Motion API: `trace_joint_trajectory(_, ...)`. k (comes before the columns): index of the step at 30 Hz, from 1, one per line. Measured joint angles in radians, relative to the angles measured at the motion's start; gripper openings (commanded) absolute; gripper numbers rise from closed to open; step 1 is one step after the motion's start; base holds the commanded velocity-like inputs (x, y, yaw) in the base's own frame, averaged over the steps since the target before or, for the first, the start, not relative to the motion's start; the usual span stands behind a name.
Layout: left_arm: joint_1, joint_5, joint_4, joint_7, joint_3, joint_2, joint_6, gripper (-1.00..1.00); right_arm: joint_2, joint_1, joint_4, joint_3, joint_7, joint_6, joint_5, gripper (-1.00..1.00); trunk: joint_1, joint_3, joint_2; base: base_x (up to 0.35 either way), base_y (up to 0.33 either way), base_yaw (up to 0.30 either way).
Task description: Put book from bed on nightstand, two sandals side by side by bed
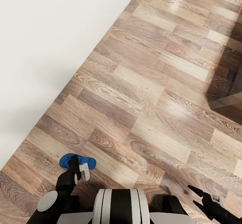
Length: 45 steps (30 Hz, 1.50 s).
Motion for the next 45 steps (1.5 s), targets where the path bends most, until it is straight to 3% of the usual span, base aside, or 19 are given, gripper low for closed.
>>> trace_joint_trajectory(45,0.000,0.000,0.001,0.000,0.000,0.000,-0.001,1.00,0.000,0.000,0.000,0.000,0.000,0.000,0.000,1.00,0.000,0.000,0.000,0.000,0.028,0.000)
